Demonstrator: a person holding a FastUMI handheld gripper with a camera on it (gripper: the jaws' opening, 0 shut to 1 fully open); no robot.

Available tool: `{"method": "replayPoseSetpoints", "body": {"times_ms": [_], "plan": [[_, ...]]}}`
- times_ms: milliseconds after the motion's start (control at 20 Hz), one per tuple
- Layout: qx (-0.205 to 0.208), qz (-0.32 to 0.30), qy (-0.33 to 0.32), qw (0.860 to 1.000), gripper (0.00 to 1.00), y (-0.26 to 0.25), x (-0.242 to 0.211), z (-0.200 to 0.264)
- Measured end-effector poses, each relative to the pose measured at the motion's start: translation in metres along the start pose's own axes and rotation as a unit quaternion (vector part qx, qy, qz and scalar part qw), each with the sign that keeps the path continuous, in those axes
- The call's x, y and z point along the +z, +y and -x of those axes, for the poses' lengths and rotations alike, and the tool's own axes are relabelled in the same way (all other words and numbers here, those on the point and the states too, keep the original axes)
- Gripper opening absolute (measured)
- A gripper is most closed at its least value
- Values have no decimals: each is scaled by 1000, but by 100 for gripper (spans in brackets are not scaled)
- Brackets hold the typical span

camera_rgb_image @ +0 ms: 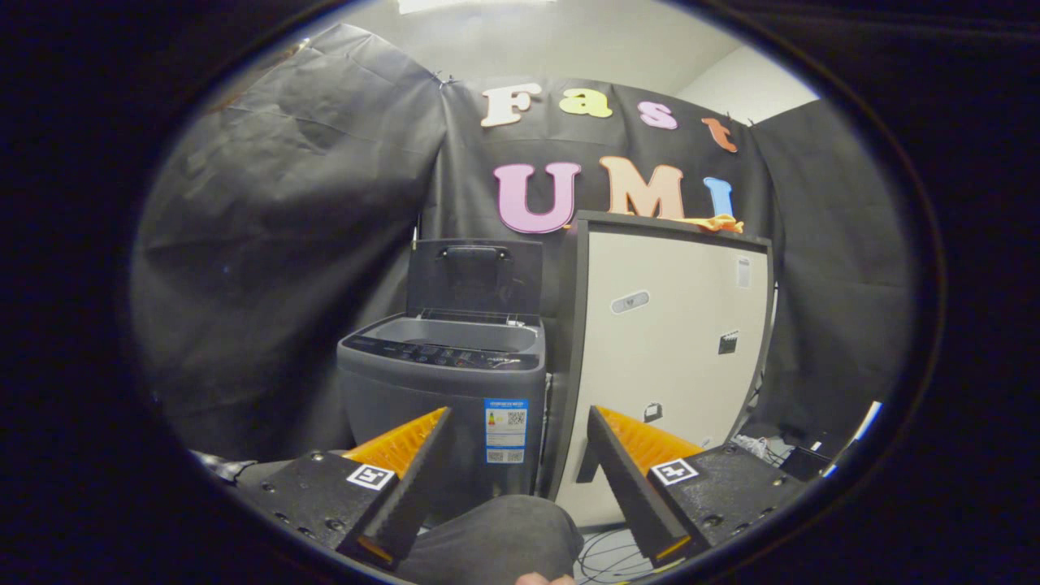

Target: Put the clothes into the washing machine and then close the washing machine lid.

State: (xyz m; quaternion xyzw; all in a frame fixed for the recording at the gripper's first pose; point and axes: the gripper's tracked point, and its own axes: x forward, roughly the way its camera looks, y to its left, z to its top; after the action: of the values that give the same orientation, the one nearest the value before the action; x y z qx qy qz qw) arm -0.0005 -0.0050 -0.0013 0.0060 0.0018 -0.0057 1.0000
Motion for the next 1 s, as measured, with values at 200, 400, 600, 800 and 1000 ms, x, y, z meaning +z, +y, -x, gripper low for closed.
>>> {"method": "replayPoseSetpoints", "body": {"times_ms": [200, 400, 600, 800, 1000], "plan": [[0, 1, -1, 1000, 99, 1, 1, 0], [1, 3, -1, 1000, 99, 1, 1, 0], [0, 6, -4, 1000, 99, 0, 4, -1], [-5, 10, -13, 1000, 99, -6, 14, -6], [-12, 10, -14, 1000, 99, -17, 22, -18]]}}
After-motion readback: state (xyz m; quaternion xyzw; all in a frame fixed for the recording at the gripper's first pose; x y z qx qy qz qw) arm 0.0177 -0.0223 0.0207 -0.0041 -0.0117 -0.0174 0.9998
